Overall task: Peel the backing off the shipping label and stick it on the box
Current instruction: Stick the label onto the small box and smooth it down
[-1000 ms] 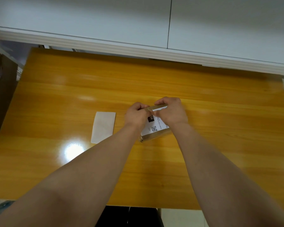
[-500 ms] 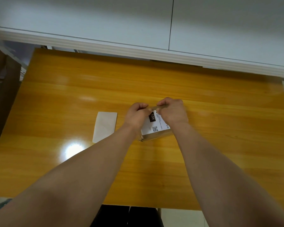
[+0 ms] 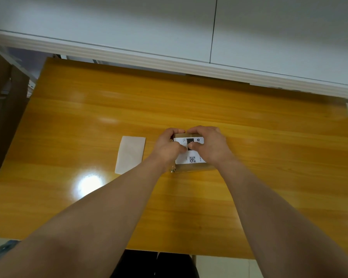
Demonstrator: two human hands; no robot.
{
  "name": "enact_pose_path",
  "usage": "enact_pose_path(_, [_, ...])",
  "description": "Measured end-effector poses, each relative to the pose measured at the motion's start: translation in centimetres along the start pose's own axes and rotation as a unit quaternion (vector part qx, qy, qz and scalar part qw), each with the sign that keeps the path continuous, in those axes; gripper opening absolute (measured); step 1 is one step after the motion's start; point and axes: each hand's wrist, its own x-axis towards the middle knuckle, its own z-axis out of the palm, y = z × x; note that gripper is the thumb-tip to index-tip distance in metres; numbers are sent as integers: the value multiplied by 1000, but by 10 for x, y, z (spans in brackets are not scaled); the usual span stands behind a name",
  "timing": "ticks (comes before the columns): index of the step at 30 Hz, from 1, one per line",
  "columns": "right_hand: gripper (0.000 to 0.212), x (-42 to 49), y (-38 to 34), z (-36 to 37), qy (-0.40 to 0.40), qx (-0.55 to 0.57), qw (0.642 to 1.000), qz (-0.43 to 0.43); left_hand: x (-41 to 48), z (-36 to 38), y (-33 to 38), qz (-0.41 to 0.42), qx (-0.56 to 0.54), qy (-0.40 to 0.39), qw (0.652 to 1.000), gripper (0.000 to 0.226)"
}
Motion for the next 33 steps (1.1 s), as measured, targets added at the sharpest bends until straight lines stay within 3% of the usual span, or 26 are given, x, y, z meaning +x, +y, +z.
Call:
enact_pose_path(20, [20,10,-8,11,62,71,991,97,9,5,-3,-16,-74,74,994,16])
enact_pose_path(22, [17,11,-9,11,66,72,990,105,12,6,0,-2,-41,66,997,21])
enact_pose_path(27, [19,12,-9,9,98,63,984,137,7,3,6,0,-24,37,999,59])
enact_pose_path(33, [48,3,-10,0,16,-4,997,71,4,0,-4,9,-75,12,997,50])
